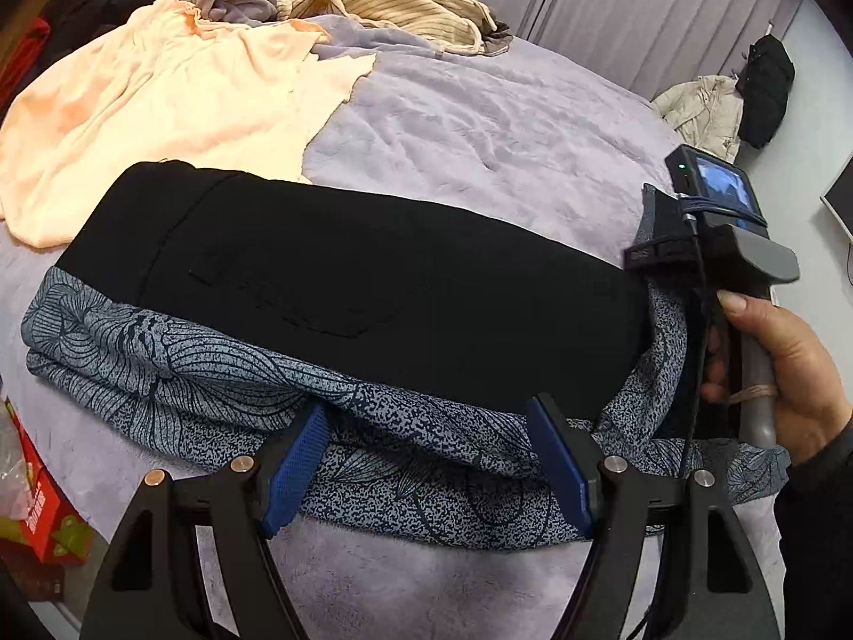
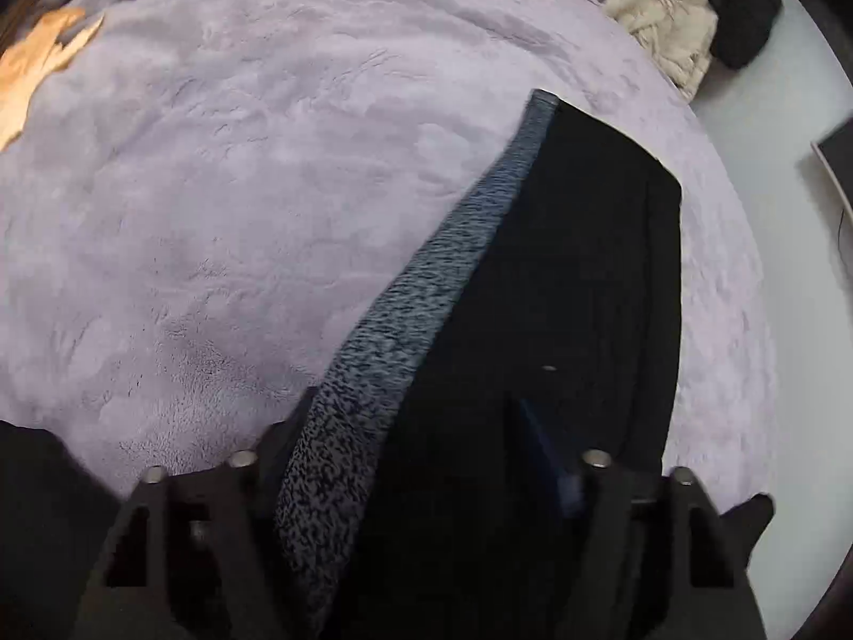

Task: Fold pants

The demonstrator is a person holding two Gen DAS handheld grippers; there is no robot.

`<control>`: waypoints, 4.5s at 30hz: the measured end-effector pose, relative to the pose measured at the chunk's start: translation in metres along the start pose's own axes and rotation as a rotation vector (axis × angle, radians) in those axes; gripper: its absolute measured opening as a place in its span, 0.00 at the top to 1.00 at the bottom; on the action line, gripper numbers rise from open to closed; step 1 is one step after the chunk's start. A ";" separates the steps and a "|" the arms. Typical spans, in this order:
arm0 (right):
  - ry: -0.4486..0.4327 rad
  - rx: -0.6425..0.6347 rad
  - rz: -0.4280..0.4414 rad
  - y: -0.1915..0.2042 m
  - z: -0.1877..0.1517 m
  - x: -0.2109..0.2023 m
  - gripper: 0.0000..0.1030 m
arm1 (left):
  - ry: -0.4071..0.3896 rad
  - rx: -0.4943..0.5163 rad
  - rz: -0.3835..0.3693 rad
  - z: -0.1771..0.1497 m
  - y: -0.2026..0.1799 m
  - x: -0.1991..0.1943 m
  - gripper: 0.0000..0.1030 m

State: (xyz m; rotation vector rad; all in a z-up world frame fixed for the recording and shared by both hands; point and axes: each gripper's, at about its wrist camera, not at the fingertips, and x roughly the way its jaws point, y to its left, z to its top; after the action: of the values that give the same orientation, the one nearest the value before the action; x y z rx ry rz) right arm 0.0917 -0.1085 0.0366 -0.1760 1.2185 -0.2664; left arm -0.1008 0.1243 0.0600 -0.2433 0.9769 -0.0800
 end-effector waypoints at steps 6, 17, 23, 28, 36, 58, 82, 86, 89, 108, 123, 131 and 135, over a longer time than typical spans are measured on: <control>-0.202 0.267 0.155 -0.103 -0.073 -0.074 0.90 | -0.017 0.047 -0.065 -0.001 -0.012 -0.010 0.26; -0.296 0.375 0.163 -0.173 -0.248 -0.067 0.70 | -0.043 0.242 -0.207 -0.012 -0.082 -0.023 0.00; -0.414 0.376 0.093 -0.194 -0.248 -0.085 0.18 | 0.084 0.207 -0.151 -0.014 -0.093 0.023 0.00; -0.445 0.370 0.136 -0.229 -0.233 -0.074 0.18 | 0.092 0.230 -0.109 -0.025 -0.096 0.036 0.00; -0.346 0.605 0.274 -0.318 -0.222 -0.019 0.18 | 0.096 0.259 -0.063 -0.027 -0.101 0.038 0.00; -0.369 0.695 0.246 -0.367 -0.257 -0.012 0.49 | 0.117 0.249 -0.034 -0.022 -0.128 0.045 0.00; -0.286 0.264 0.185 -0.218 -0.251 -0.047 0.00 | 0.085 0.241 0.053 -0.018 -0.108 0.039 0.00; -0.348 0.213 0.210 -0.207 -0.238 -0.075 0.00 | 0.019 0.222 0.077 -0.003 -0.111 0.032 0.00; -0.378 0.175 0.286 -0.177 -0.218 -0.085 0.00 | 0.020 0.227 0.085 0.005 -0.118 0.037 0.00; -0.326 0.088 0.367 -0.105 -0.185 -0.084 0.00 | -0.046 0.158 0.178 0.047 -0.061 0.035 0.00; -0.248 0.066 0.250 -0.076 -0.146 -0.046 0.00 | -0.025 0.060 0.250 0.018 0.054 0.029 0.00; -0.340 0.040 0.339 -0.066 -0.185 -0.100 0.00 | -0.035 0.098 0.055 0.005 -0.033 0.012 0.00; -0.283 -0.063 0.300 -0.035 -0.200 -0.086 0.00 | 0.012 0.226 0.149 -0.018 -0.072 0.036 0.00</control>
State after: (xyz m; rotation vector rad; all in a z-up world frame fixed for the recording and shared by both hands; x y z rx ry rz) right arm -0.1279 -0.1146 0.0565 -0.0801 0.9565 0.0576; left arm -0.0926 0.0454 0.0385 0.0375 0.9864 -0.0545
